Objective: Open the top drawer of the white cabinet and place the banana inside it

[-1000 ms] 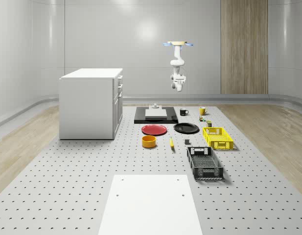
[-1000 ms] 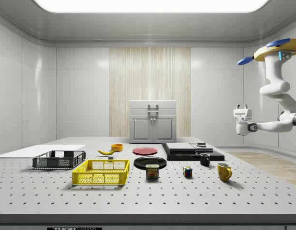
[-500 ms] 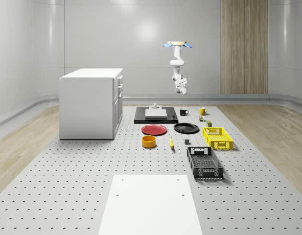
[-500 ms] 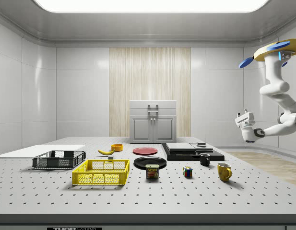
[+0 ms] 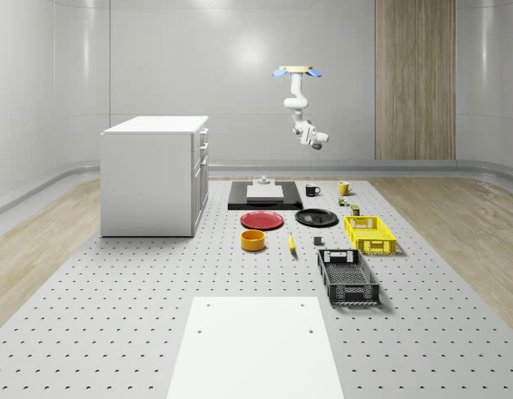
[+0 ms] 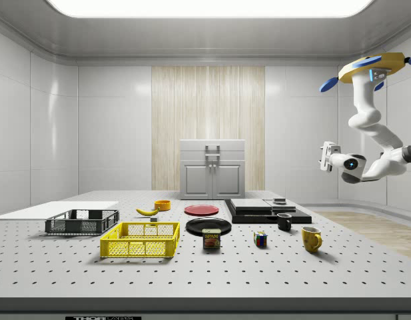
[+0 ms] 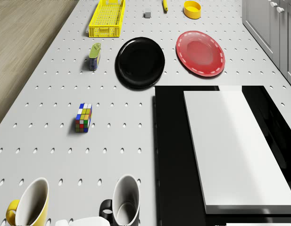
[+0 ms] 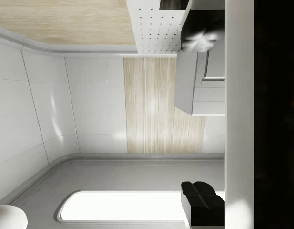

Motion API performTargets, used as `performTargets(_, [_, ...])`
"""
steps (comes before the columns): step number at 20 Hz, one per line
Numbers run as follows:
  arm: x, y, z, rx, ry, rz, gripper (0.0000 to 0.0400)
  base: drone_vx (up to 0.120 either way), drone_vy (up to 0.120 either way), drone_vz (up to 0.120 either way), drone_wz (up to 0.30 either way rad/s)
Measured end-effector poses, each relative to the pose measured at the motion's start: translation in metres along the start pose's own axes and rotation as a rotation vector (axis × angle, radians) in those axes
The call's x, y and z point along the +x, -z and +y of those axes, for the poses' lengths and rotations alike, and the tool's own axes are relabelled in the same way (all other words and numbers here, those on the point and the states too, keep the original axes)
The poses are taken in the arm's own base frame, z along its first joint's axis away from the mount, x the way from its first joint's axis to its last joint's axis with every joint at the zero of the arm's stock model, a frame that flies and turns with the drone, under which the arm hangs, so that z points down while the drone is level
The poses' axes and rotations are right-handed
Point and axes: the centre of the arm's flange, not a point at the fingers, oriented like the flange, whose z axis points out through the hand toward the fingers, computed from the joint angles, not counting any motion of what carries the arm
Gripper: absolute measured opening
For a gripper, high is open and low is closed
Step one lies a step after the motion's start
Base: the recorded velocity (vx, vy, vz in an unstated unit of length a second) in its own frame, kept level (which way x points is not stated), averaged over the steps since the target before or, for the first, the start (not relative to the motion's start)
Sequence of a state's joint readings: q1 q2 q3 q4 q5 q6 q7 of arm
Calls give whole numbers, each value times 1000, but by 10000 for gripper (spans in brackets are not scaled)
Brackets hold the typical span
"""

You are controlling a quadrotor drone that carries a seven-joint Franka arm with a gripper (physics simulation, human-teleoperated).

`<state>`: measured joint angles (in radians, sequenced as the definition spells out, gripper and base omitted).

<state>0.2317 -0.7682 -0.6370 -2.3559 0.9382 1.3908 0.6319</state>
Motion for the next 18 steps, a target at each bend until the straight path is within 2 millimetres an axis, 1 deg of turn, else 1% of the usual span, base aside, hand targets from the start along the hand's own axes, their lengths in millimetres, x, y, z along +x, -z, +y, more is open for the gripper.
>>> performTargets(7, [7,0,7,89,0,-90,400,120,-120,120,0])
performTargets(18, [10,0,9,119,0,-121,400,120,-120,120,0])
